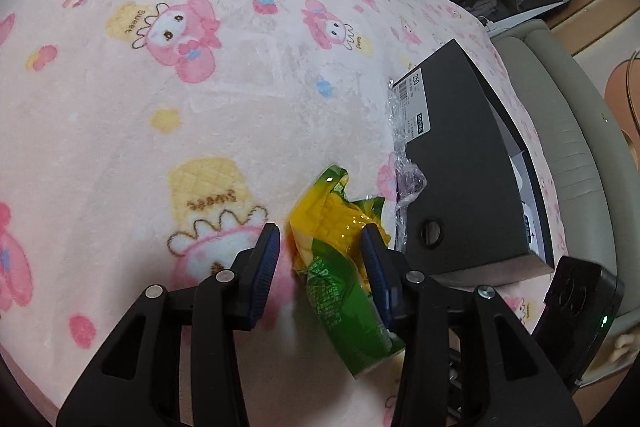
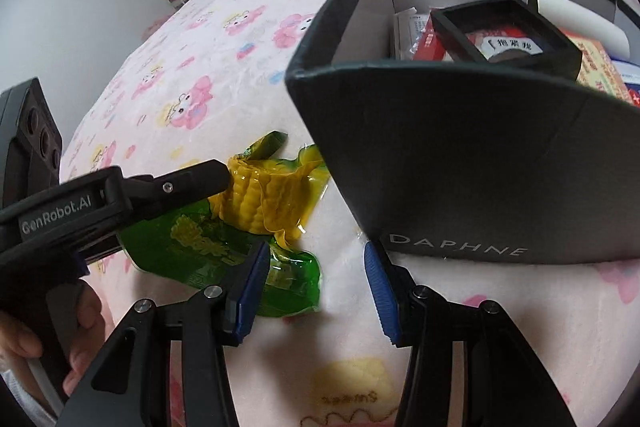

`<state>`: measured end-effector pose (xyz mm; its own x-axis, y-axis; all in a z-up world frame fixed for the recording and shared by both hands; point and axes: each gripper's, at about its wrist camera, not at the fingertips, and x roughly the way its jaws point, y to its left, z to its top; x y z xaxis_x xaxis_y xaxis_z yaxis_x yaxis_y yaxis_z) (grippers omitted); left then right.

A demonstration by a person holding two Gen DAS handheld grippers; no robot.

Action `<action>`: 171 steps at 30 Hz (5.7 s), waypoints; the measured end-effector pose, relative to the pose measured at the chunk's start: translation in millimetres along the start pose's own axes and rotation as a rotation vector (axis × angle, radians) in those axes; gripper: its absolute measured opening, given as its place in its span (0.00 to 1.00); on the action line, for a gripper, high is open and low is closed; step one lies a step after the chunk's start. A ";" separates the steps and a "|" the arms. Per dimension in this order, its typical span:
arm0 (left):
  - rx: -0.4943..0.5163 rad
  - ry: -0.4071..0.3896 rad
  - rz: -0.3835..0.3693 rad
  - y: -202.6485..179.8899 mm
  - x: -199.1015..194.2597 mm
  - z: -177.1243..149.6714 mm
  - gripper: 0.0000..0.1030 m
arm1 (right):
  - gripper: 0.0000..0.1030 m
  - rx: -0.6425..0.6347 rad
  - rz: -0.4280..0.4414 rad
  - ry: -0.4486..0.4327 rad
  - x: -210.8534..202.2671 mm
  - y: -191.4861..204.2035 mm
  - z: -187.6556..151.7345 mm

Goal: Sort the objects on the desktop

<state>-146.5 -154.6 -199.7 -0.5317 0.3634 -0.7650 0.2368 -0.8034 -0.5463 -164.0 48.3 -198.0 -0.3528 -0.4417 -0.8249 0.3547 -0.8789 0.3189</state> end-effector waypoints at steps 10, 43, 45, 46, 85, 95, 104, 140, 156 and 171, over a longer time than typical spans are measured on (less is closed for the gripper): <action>-0.051 0.017 -0.040 25.7 -3.4 -4.4 0.37 | 0.44 0.035 0.049 0.010 2.0 4.2 0.6; 0.155 0.030 0.047 -6.8 -13.3 -69.3 0.07 | 0.44 -0.066 -0.069 0.059 -4.8 25.6 -31.3; 0.171 0.040 0.033 -13.1 -13.3 -75.2 0.07 | 0.44 -0.060 -0.094 0.046 -14.5 21.9 -33.4; 0.180 0.046 0.024 -16.3 -13.4 -78.2 0.07 | 0.44 -0.057 -0.106 0.036 -21.2 19.5 -34.6; 0.137 -0.039 -0.042 -20.8 -29.3 -19.9 0.35 | 0.43 0.101 0.029 0.089 -69.3 -29.1 -52.9; 0.163 0.022 -0.042 -25.5 0.8 -19.9 0.35 | 0.43 0.118 -0.009 0.017 -56.1 -16.0 -22.7; 0.168 0.051 -0.074 -32.5 -13.0 -55.7 0.35 | 0.43 0.083 -0.122 0.099 -33.5 -31.6 -32.0; 0.077 0.082 -0.203 -8.9 16.5 -32.9 0.31 | 0.16 0.054 -0.063 0.045 -1.6 -31.0 -21.1; 0.169 -0.016 -0.200 -53.9 -42.2 -67.3 0.25 | 0.05 0.004 -0.020 -0.039 -61.9 -27.0 -11.5; 0.341 -0.061 -0.305 -185.7 -47.9 -16.4 0.25 | 0.05 0.059 -0.042 -0.283 -163.9 -69.6 43.0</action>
<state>-151.7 -15.0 -67.2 -0.5845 0.5873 -0.5599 -0.2136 -0.7770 -0.5921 -168.1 174.2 -64.9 -0.5965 -0.4300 -0.6777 0.2862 -0.9028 0.3209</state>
